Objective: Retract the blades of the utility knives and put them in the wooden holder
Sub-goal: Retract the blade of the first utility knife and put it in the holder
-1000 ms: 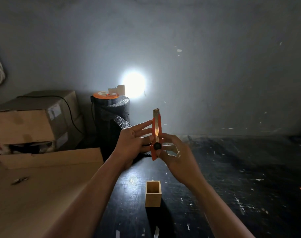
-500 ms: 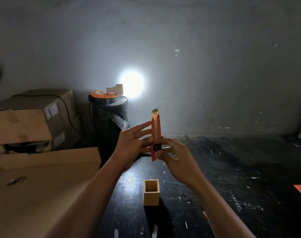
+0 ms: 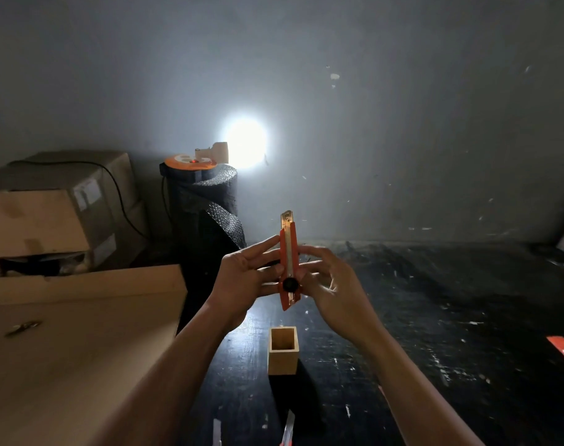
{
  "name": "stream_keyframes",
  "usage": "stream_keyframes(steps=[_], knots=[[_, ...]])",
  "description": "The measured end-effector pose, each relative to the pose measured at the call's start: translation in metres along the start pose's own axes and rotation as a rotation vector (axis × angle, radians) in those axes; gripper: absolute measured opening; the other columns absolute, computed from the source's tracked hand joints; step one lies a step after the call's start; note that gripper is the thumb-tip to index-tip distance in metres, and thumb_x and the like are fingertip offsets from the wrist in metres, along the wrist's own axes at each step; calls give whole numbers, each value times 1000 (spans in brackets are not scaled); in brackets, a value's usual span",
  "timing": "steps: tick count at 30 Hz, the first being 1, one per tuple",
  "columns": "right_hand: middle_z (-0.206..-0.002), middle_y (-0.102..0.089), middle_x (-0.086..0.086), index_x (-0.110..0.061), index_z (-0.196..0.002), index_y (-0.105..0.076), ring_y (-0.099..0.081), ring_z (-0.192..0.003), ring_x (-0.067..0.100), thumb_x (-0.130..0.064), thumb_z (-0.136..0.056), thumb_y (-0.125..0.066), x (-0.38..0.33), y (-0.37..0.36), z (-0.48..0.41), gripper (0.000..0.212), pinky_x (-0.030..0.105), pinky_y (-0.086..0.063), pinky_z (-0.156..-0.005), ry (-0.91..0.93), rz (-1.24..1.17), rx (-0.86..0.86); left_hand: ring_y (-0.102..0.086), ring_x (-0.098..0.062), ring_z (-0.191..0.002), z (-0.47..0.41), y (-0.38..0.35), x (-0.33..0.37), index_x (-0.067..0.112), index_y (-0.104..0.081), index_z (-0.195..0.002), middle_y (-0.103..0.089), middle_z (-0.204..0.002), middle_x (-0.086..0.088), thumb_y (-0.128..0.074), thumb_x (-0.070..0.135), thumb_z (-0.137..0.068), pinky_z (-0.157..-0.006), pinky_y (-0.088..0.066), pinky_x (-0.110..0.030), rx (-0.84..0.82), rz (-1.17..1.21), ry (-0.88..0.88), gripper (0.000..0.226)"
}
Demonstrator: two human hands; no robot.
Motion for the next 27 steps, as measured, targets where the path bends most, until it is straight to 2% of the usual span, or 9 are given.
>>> stream_keyframes(steps=[2, 4, 7, 9, 13, 16, 18, 22, 27], knots=[[-121, -67, -14, -32, -135, -54, -70, -97, 1, -32, -95, -67, 9, -1, -9, 41, 13, -59, -76, -18, -14, 27, -80, -28, -100, 1, 2, -13, 14, -69, -132, -81, -114, -10, -63, -13, -91, -78, -66, -42, -7, -15, 17, 49], [-126, -70, -4, -30, -138, -53, -72, -103, 12, -31, -94, -70, 19, -4, -18, 47, 30, -64, -85, -27, 17, 23, -81, -25, -95, 3, 3, -27, 12, -69, -132, -82, -111, -8, -62, -16, -90, -69, -66, -35, -17, -21, 47, 50], [-131, -66, -6, -31, -141, -53, -69, -109, 14, -24, -95, -72, 33, -12, -32, 51, 38, -63, -89, -15, 105, -13, -81, -26, -92, 1, 4, -50, 14, -70, -128, -82, -110, -8, -63, -17, -89, -66, -65, -35, -29, 21, 115, 50], [-135, -66, -1, -35, -144, -50, -69, -113, 19, -19, -94, -73, 47, -18, -42, 57, 41, -63, -88, -22, 143, -44, -81, -27, -92, -4, 7, -65, 15, -70, -125, -82, -109, -7, -63, -15, -90, -69, -67, -38, -17, 41, 150, 47], [-112, -73, 6, -33, -145, -50, -75, -95, 21, -7, -93, -72, 83, -34, -56, 62, 46, -66, -76, -87, 103, -122, -79, -31, -100, -24, 21, -106, 8, -70, -127, -81, -110, -13, -69, -9, -89, -81, -66, -39, 32, 12, 236, 42], [-100, -71, 3, -35, -138, -54, -74, -87, 19, -3, -92, -68, 114, -43, -65, 58, 45, -66, -73, -131, 71, -126, -78, -27, -96, -39, 39, -150, 0, -68, -128, -77, -115, -20, -72, -5, -89, -82, -65, -36, 140, -83, 324, 40], [-94, -70, 2, -36, -135, -53, -74, -84, 18, -2, -92, -66, 139, -50, -73, 57, 45, -66, -74, -167, 98, -102, -73, -25, -103, -47, 47, -179, 4, -65, -132, -72, -127, -21, -75, -4, -87, -86, -62, -36, 193, -251, 345, 47], [-89, -66, -1, -35, -135, -46, -71, -83, 20, 1, -91, -61, 189, -73, -84, 58, 49, -62, -79, -233, 169, -78, -60, -28, -128, -54, 44, -226, 11, -47, -151, -60, -144, -12, -88, 14, -77, -104, -55, -44, 99, -587, 412, 85], [-89, -66, -2, -37, -133, -44, -72, -84, 25, -2, -91, -59, 241, -100, -82, 57, 51, -62, -78, -322, 227, -127, -51, -27, -140, -62, 38, -271, 14, -35, -157, -50, -156, -11, -93, 22, -70, -114, -46, -46, 8, -679, 526, 105]])
Point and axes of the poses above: each hand's wrist, its own z-axis away from the middle knuckle, its own y-axis out of the back of the hand, x = y × z, the point moved 4 cm from there along -z, towards the middle knuckle
